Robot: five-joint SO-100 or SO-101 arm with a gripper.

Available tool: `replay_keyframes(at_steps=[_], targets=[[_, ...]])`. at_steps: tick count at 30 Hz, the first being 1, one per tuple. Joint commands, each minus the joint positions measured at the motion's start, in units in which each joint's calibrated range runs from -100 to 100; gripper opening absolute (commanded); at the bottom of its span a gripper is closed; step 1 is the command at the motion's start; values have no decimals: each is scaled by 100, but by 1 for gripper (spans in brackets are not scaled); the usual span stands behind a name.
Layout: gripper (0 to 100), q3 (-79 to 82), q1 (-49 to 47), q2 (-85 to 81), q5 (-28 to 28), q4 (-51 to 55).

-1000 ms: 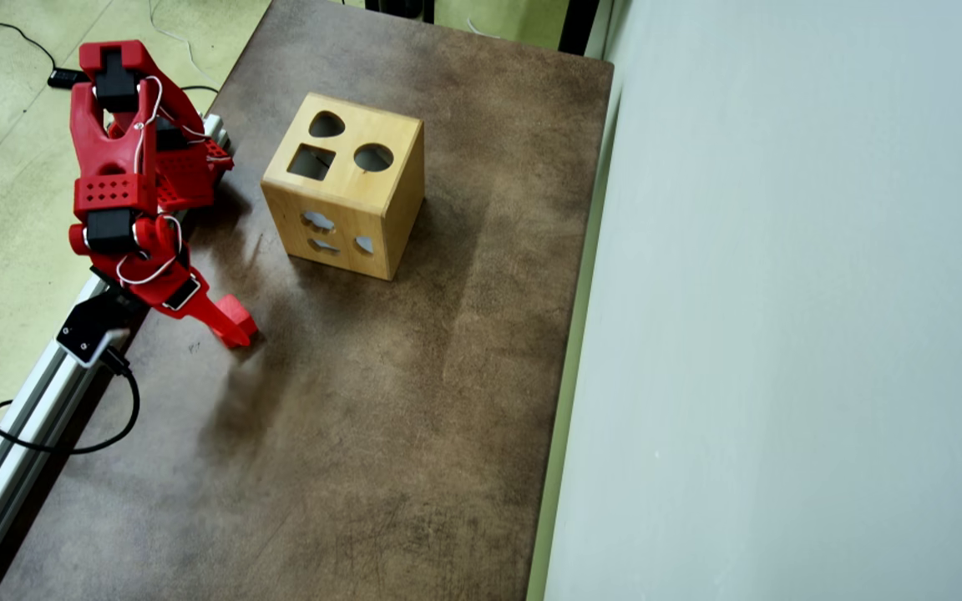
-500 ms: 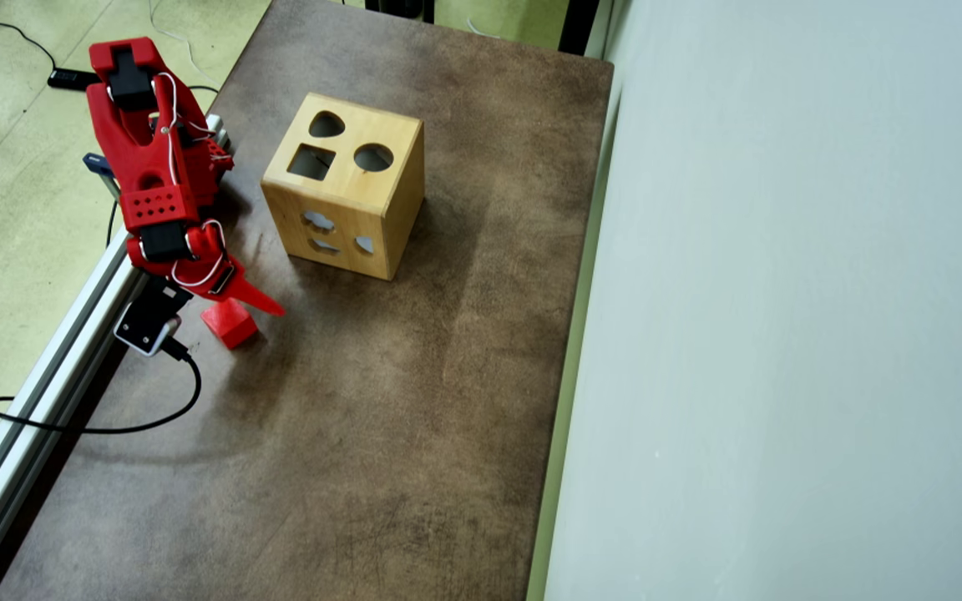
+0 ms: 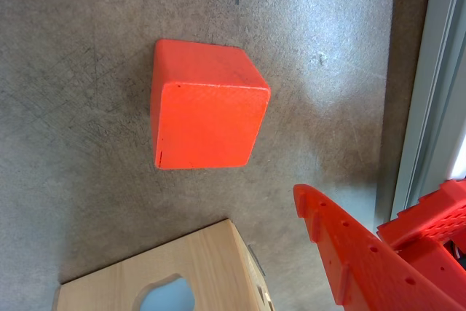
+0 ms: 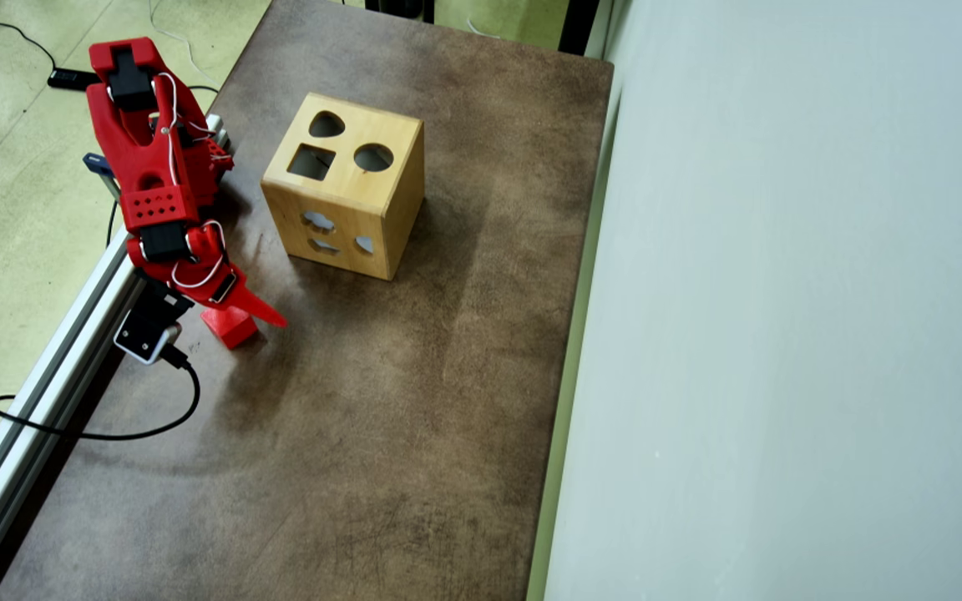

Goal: Pick and place the red cube on the square hole

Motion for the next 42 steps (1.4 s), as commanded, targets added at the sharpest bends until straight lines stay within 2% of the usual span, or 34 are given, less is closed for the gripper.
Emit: replay_keyframes(at_steps=[1,15,22,27,33,42], targets=[[59,-35,16,-137,24,-33],[59,10,31,-35,-20,-210],[59,770,-43,-52,15,-218],[59,761,-43,-44,-10,-266],[59,815,31,-18,-29,-1312],[59,815,202,610,-73,-1464]])
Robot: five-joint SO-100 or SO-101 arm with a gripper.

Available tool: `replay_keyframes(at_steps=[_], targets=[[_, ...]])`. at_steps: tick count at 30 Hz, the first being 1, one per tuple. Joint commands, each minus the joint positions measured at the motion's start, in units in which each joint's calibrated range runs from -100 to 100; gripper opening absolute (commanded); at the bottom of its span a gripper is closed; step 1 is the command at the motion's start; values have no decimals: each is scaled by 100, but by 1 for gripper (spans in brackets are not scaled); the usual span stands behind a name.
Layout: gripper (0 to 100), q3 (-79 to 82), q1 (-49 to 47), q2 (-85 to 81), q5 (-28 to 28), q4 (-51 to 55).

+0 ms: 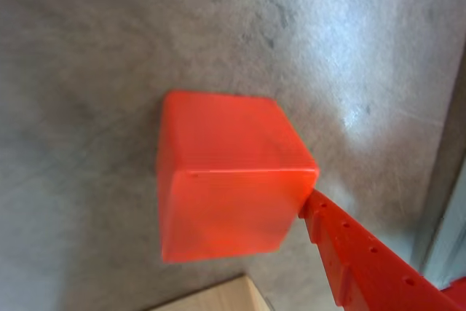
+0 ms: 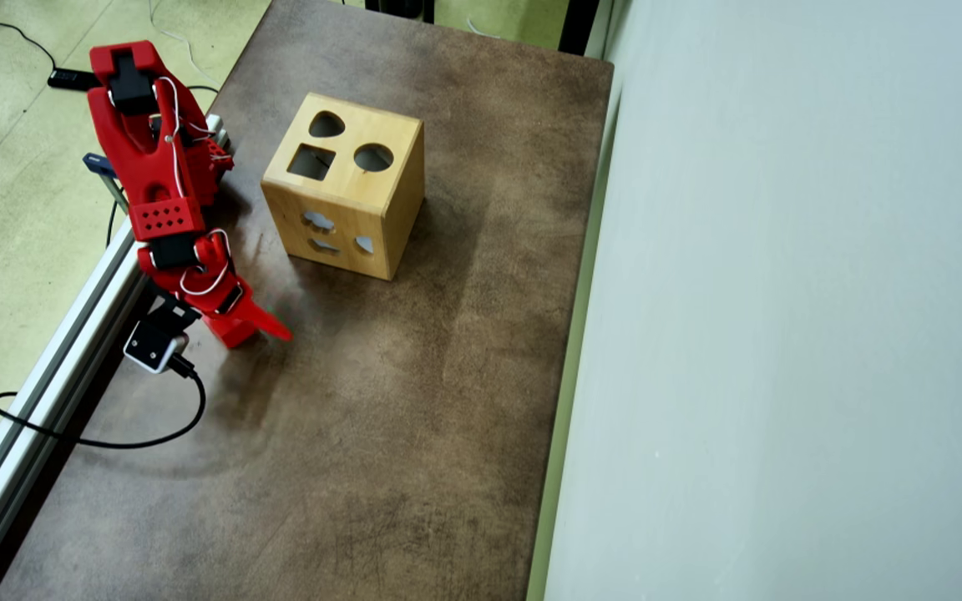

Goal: Pick and place the red cube on the square hole

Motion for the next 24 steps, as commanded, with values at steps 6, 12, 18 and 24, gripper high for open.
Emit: replay_keyframes(at_steps=[6,12,18,24], targets=[[59,-25,166,-59,-337,-20],[59,-25,159,-51,-361,-20],[59,-25,159,-51,-376,-20],[59,-25,99,-51,-493,-20]])
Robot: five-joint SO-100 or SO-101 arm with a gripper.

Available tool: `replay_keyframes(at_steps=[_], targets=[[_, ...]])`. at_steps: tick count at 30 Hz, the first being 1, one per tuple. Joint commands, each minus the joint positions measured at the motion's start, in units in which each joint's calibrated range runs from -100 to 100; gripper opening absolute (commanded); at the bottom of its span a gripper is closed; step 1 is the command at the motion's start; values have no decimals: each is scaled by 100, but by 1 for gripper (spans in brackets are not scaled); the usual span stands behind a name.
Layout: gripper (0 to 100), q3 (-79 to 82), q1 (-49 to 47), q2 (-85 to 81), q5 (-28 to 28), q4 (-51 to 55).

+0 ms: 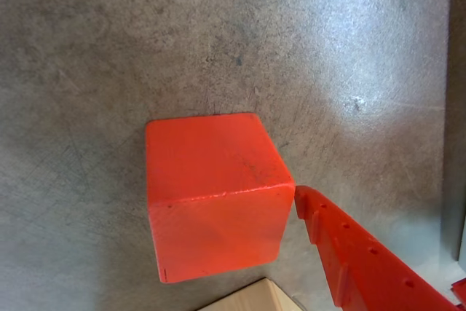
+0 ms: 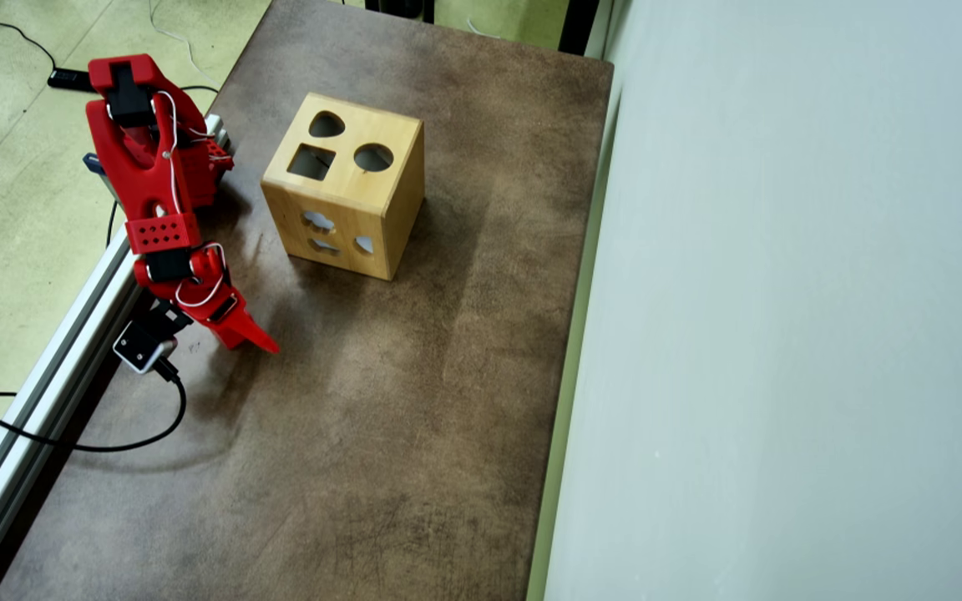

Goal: Pick and place the red cube on the square hole

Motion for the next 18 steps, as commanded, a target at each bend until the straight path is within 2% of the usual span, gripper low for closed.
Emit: replay_keyframes(at_steps=[1,4,13,18], targets=[[58,-25,-44,-51,-63,-20],[51,-25,-44,-51,-63,-20],[19,-25,-44,-42,-63,-20],[8,-25,-44,-42,-63,-20]])
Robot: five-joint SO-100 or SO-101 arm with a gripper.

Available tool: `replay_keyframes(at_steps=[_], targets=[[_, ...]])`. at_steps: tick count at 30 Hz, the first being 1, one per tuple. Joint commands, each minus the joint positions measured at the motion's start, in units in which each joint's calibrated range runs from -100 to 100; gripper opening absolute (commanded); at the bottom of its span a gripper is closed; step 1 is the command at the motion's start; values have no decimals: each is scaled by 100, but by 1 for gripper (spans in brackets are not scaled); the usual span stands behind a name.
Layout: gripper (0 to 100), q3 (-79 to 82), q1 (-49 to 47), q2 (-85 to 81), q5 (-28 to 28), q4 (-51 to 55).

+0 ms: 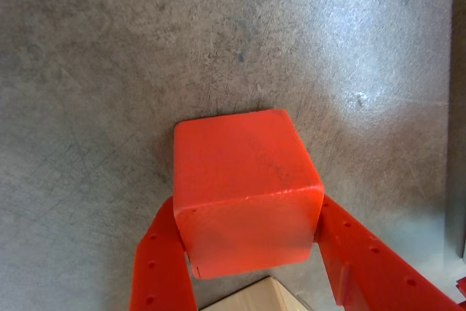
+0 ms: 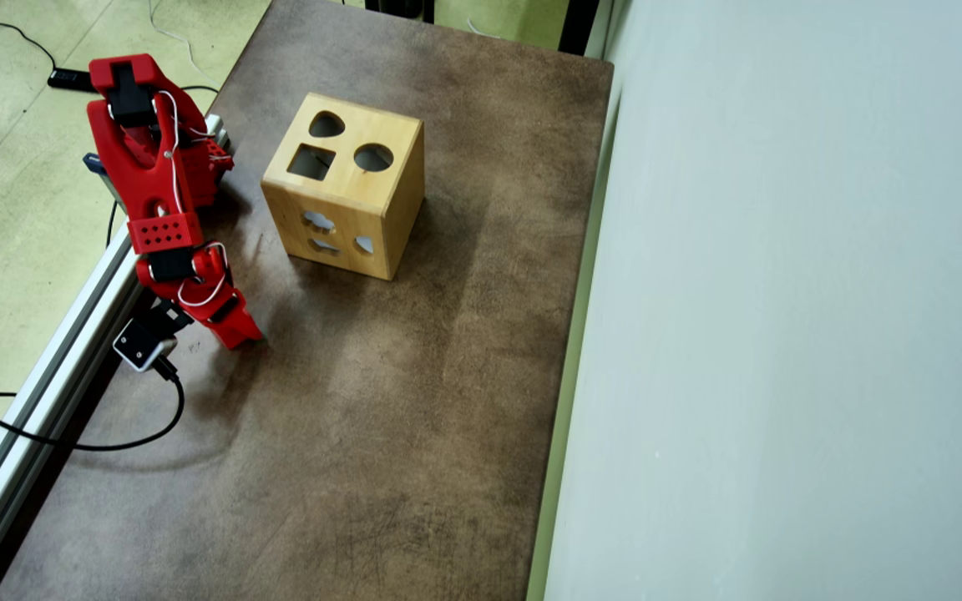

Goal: Pick and place the red cube on the square hole

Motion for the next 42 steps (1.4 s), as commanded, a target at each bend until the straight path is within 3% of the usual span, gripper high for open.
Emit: replay_keyframes(at_steps=[1,8,35,42], targets=[[6,-25,-23,-42,-34,-20],[6,-96,7,-314,-20,77],[6,-177,-30,-6055,-29,85],[6,-1205,-38,-6496,-103,77]])
